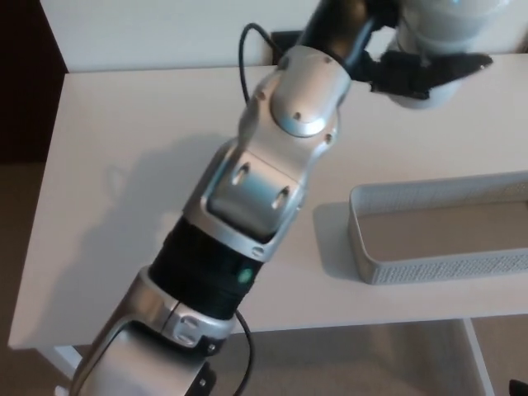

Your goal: The robot walk up to a desk on which a bottle is kept on the left hand side and a container is kept on the right hand side. The robot uses its left hand to pick up the bottle and places it in the container.

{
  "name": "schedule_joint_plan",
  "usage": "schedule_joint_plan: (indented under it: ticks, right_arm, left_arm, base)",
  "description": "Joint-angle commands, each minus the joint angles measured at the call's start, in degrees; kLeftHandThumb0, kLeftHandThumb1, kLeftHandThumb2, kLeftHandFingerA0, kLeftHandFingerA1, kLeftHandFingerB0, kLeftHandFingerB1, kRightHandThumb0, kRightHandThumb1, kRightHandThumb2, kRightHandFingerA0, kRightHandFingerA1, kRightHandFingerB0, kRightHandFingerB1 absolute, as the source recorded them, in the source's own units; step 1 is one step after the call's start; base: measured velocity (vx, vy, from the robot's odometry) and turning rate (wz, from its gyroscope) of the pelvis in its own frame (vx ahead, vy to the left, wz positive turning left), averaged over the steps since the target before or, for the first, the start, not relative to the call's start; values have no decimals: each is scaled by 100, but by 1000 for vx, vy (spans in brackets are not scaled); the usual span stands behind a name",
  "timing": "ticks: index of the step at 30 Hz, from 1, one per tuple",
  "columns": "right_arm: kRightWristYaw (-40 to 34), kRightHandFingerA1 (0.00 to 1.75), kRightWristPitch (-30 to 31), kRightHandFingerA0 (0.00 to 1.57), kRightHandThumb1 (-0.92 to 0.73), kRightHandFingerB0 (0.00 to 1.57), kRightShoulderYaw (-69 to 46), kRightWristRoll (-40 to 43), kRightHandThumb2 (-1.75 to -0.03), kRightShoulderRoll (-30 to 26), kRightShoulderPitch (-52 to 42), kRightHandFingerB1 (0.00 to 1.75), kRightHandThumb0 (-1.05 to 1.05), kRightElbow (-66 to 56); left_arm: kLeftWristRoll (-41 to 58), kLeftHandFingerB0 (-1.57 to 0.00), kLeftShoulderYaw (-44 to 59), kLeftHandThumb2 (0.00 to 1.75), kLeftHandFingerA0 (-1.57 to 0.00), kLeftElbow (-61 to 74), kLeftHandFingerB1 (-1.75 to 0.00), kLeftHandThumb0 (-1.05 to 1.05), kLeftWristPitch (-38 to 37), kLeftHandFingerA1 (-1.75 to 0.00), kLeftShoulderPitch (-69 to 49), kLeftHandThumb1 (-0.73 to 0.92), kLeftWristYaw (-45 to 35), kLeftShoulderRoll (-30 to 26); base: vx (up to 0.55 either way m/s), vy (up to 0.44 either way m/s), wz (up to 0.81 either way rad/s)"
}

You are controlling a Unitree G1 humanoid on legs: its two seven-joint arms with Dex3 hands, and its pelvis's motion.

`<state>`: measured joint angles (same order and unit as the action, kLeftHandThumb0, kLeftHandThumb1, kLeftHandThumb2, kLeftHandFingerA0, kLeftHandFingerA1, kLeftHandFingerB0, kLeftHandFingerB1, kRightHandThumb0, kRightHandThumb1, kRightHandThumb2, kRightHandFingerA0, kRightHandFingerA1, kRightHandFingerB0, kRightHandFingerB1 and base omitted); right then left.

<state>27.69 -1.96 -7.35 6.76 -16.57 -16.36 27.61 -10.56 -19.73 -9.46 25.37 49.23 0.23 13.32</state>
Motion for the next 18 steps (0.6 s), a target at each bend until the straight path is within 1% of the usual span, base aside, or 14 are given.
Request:
schedule_joint_plan:
  ticks: [1,2,3,5,6,7,12,13,15,16,18]
  right_arm:
    - [-192,19,163,0,-50,1,45,-126,-79,-91,1,16,-34,-200]
    - [-198,19,165,0,-50,1,49,-121,-79,-84,19,16,-34,-192]
    - [-214,22,177,0,-49,1,52,-126,-79,-83,19,18,-34,-206]
    - [-226,22,215,0,-50,1,65,-137,-79,-94,36,17,-34,-250]
    - [-225,22,227,0,-49,0,66,-129,-79,-92,30,17,-32,-282]
    - [-217,21,241,0,-50,0,66,-109,-79,-87,25,16,-31,-322]
    - [-125,19,225,0,-52,0,68,-64,-80,-111,83,12,-32,-293]
    - [-151,20,262,0,-51,1,71,-75,-80,-107,88,15,-33,-320]
    - [-197,21,281,0,-51,1,79,-102,-80,-100,102,15,-33,-339]
    - [-210,20,296,0,-51,1,82,-109,-80,-97,110,15,-33,-355]
    - [-216,20,349,0,-50,1,81,-101,-79,-90,109,16,-33,-387]
  left_arm:
    - [-118,-82,-653,86,-104,-553,-107,-14,196,-129,265,71,103,987]
    - [-104,-82,-713,86,-104,-626,-107,-14,232,-129,266,71,96,1009]
    - [-91,-82,-792,95,-106,-696,-107,-14,202,-130,205,65,83,1024]
    - [-48,-83,-921,95,-108,-834,-108,-14,105,-127,69,66,52,1038]
    - [-46,-85,-1011,97,-111,-927,-104,-16,105,-127,-19,66,38,1036]
    - [-37,-84,-1108,97,-110,-1036,-105,-16,132,-130,-91,66,33,1018]
    - [-5,-81,-1223,96,-111,-1310,-105,-16,56,-133,-234,67,77,929]
    - [29,-80,-1207,97,-109,-1429,-113,-18,-11,-137,-279,64,114,901]
    - [69,-80,-1172,99,-109,-1568,-116,-17,-118,-139,-329,64,148,869]
    - [115,-79,-1128,95,-104,-1647,-116,-12,-184,-145,-384,67,149,838]
    - [164,-82,-1077,98,-105,-1720,-116,-15,-234,-146,-453,66,139,805]
  base:
    - [0,0,0]
    - [0,0,0]
    - [0,0,0]
    - [0,0,0]
    - [0,0,0]
    - [0,0,0]
    - [0,0,0]
    - [0,0,0]
    - [0,0,0]
    - [0,0,0]
    - [0,0,0]
